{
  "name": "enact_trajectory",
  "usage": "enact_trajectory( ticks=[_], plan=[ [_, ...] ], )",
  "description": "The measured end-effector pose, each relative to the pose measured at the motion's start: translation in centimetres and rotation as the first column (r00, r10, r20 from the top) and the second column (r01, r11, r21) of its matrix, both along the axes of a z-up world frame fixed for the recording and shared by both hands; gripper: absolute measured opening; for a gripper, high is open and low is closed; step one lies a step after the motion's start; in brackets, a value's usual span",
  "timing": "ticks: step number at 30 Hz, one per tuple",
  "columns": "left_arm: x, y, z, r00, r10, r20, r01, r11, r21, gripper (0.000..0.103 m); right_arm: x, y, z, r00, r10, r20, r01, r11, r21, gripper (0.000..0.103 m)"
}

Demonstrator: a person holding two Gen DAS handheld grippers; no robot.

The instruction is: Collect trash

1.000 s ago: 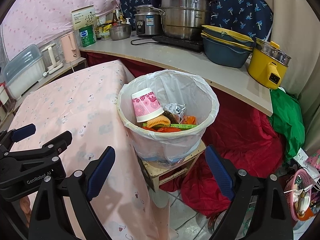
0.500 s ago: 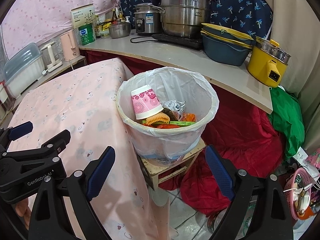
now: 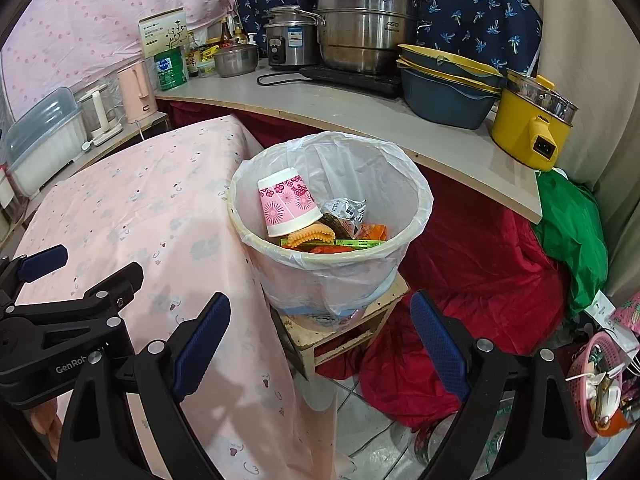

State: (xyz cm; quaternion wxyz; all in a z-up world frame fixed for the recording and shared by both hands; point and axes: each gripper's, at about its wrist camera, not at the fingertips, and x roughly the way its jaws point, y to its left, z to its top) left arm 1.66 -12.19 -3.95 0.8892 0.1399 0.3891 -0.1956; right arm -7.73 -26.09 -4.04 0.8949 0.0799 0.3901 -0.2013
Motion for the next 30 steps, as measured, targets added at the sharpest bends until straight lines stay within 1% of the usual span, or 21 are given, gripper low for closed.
enact_trajectory(
  ticks=[14,23,30],
  plan=[
    [0.23,0.23,-0.23,1.000,0.007,-0.026,-0.007,1.000,-0.012,0.092,-0.13,-0.20,-0.05,1.000,-0.002,-0.001,0.002,1.000,0.001,0.087],
    [0.08,-0.03,-0.19,1.000,0.001,-0.002,-0.001,1.000,0.000,0.092,-0.17,-0.34,-0.09,1.000,-0.005,-0.002,0.005,1.000,0.001,0.087],
    [0.15,-0.37,-0.16,1.000,-0.014,-0.004,0.014,1.000,0.002,0.092,-0.34,-0.51,-0.27,1.000,-0.010,-0.001,0.010,1.000,0.001,0.087]
  ],
)
